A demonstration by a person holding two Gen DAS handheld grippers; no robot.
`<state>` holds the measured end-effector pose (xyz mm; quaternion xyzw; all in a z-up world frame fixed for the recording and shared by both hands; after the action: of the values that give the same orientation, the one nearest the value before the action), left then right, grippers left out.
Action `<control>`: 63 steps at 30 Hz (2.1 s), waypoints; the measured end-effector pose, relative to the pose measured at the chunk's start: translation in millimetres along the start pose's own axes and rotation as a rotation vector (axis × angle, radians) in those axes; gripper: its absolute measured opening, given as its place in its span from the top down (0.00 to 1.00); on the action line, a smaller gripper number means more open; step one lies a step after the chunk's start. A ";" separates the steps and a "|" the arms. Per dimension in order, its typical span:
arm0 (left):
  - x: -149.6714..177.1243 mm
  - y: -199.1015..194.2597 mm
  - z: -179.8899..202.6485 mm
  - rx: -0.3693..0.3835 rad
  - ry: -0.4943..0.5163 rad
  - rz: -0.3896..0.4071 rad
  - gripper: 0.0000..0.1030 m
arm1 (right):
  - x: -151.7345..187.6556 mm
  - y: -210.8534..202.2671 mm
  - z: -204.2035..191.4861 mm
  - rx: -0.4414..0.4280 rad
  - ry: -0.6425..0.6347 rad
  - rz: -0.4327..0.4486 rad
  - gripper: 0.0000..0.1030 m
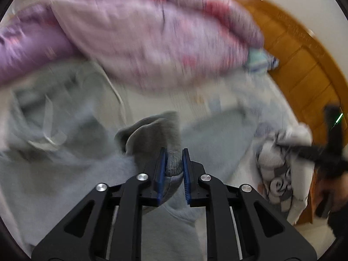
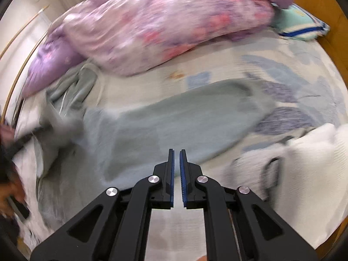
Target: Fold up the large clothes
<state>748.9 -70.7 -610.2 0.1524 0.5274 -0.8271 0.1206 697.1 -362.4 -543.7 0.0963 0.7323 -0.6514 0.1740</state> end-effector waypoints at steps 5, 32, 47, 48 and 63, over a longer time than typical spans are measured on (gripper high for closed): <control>26.9 40.9 -23.1 -0.148 -0.044 -0.110 0.44 | -23.5 -7.4 66.4 0.021 0.128 0.038 0.68; 58.2 43.3 -137.5 -0.318 -0.291 -0.197 0.15 | -37.7 122.1 210.1 0.013 0.672 -0.273 0.89; 70.4 -108.9 -231.4 -0.346 -0.420 -0.051 0.15 | -68.6 -73.3 -64.1 0.134 0.082 0.229 0.90; 71.8 -122.6 -244.2 -0.348 -0.442 -0.039 0.15 | -67.4 -79.6 -105.0 0.100 0.033 0.246 0.90; 110.7 -245.7 -357.4 -0.365 -0.536 0.049 0.15 | -7.3 46.5 -495.2 -0.113 -0.397 0.003 0.83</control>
<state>602.8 351.8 -588.8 -0.0823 0.6126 -0.7265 0.3003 656.9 133.3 -538.7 -0.0428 0.7187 -0.6154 0.3208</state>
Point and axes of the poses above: each gripper's, at about its wrist camera, not at the fingertips, and y roughly the way its jaws point, z to its right, x to its underside, the point moved 4 cm from there along y, roughly the way its jaws point, and after that the axes turned 10 degrees about -y, right-handed, at the moved point
